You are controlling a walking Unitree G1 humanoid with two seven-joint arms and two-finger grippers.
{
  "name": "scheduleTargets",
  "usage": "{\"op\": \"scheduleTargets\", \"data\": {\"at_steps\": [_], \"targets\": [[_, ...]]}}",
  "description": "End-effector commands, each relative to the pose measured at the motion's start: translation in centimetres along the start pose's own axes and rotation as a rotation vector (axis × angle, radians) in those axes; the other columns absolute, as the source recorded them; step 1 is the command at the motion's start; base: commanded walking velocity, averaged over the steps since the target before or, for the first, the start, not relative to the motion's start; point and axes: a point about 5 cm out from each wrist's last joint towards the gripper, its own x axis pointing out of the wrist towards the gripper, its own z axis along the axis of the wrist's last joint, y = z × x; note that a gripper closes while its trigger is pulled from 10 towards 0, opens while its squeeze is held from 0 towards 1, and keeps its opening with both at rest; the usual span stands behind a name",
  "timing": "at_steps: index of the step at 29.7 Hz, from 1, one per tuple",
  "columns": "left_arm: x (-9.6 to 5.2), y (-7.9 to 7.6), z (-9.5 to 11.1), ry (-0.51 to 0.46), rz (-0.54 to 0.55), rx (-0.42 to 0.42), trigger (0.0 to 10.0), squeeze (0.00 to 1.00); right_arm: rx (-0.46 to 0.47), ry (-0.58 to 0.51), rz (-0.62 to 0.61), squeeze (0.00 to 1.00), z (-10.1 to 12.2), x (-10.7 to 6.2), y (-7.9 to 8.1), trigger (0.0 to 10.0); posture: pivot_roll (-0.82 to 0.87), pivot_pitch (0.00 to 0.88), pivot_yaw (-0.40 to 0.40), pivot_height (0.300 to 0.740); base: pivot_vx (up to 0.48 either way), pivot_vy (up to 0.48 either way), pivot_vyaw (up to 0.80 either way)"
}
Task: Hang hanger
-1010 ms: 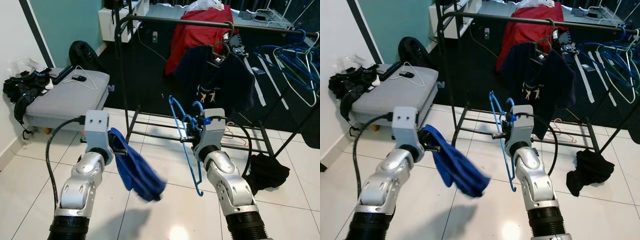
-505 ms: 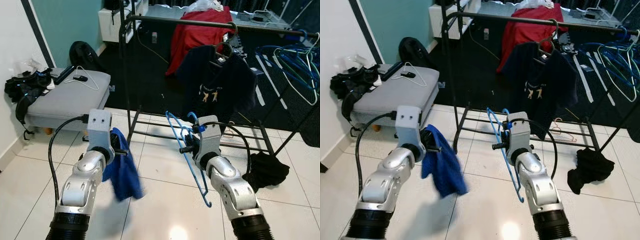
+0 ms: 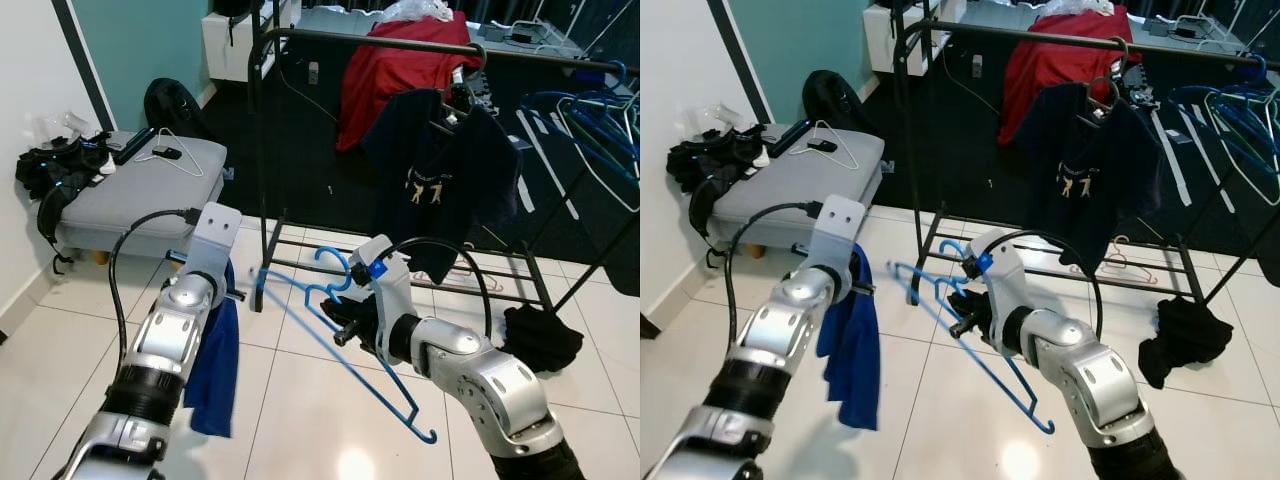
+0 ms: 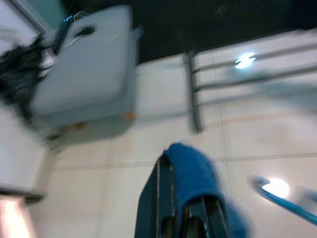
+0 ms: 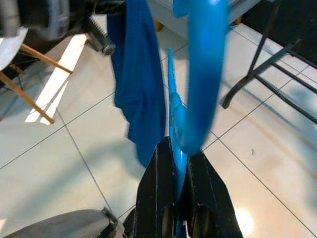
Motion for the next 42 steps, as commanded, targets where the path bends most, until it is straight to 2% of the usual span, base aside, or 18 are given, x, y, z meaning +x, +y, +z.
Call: {"op": "scheduleTargets", "data": {"at_steps": [1,7,8,10,11,12,13,14,16,17,19,22,25,29,31,34,39,42], "targets": [[0.6,1.9,0.1,-0.002,0.124,0.071,10.0,0.00,-0.012,0.032,0.058,0.00,-0.1,-0.3,0.9,10.0,-0.03,0.177,0.006,0.740,0.000,0.000,0.00],[1.0,3.7,0.4,0.003,0.220,0.101,10.0,0.00,-0.017,0.072,0.081,0.00,-0.5,-0.9,1.2,10.0,-0.03,0.183,0.006,0.740,0.000,0.000,0.00],[1.0,4.4,0.8,-0.005,0.239,0.066,10.0,0.00,-0.010,0.069,0.089,0.00,-0.5,-1.0,1.5,10.0,-0.03,0.185,0.006,0.740,0.000,0.000,0.00],[1.0,4.4,0.8,-0.005,0.239,0.066,10.0,0.00,-0.010,0.069,0.089,0.00,-0.5,-1.0,1.5,10.0,-0.03,0.185,0.006,0.740,0.000,0.000,0.00],[1.0,4.7,1.3,-0.019,0.238,0.015,10.0,0.00,-0.013,0.057,0.091,0.00,-0.5,-0.9,1.6,10.0,-0.03,0.190,0.004,0.740,0.000,0.000,0.00],[1.0,4.7,1.3,-0.019,0.238,0.015,10.0,0.00,-0.013,0.057,0.091,0.00,-0.5,-0.9,1.6,10.0,-0.03,0.190,0.004,0.740,0.000,0.000,0.00],[0.9,4.4,1.9,-0.038,0.192,-0.063,10.0,0.00,-0.056,0.023,0.049,0.00,-0.2,-0.5,1.3,10.0,-0.03,0.193,0.004,0.740,0.000,0.000,0.00],[0.9,4.4,1.9,-0.038,0.192,-0.063,10.0,0.00,-0.056,0.023,0.049,0.00,-0.2,-0.5,1.3,10.0,-0.03,0.193,0.004,0.740,0.000,0.000,0.00],[0.7,3.7,2.8,-0.067,0.097,-0.177,10.0,0.00,-0.102,-0.050,-0.019,0.00,0.3,0.4,1.1,10.0,-0.02,0.198,0.009,0.740,0.000,0.000,0.00],[0.7,3.7,2.8,-0.067,0.097,-0.177,10.0,0.00,-0.102,-0.050,-0.019,0.00,0.3,0.4,1.1,10.0,-0.02,0.198,0.009,0.740,0.000,0.000,0.00],[0.4,3.0,3.6,-0.080,0.047,-0.257,10.0,0.00,-0.068,-0.100,-0.045,0.00,0.1,1.3,1.1,10.0,-0.02,0.202,0.006,0.740,0.000,0.000,0.00],[0.4,2.5,4.3,-0.088,0.010,-0.293,10.0,0.00,-0.049,-0.104,-0.063,0.00,-0.2,1.7,1.0,10.0,-0.02,0.204,0.013,0.740,0.000,0.000,0.00],[0.2,1.8,5.0,-0.097,-0.043,-0.304,10.0,0.00,-0.028,-0.111,-0.082,0.00,-0.3,1.8,0.8,10.0,-0.01,0.205,0.023,0.740,0.000,0.000,0.00],[0.1,1.5,5.3,-0.099,-0.055,-0.307,10.0,0.00,-0.015,-0.113,-0.063,0.00,-0.3,1.8,1.0,10.0,-0.01,0.207,0.025,0.740,0.000,0.000,0.00],[0.4,1.8,5.5,-0.102,-0.007,-0.283,10.0,0.00,-0.053,-0.082,-0.001,0.00,-0.4,1.8,1.9,10.0,-0.01,0.207,0.030,0.740,0.000,0.000,0.00],[0.7,2.0,5.4,-0.099,0.039,-0.251,10.0,0.00,-0.076,-0.053,0.026,0.00,-0.6,1.8,2.6,10.0,-0.01,0.209,0.034,0.740,0.000,0.000,0.00],[1.3,2.4,5.4,-0.100,0.091,-0.201,10.0,0.00,-0.072,-0.039,0.041,0.00,-0.3,1.7,3.6,10.0,-0.01,0.211,0.044,0.740,0.000,0.000,0.00],[1.4,2.1,6.0,-0.114,0.066,-0.226,10.0,0.00,-0.073,-0.059,-0.006,0.00,0.1,1.9,3.6,10.0,-0.01,0.212,0.049,0.740,0.000,0.000,0.00]]}}
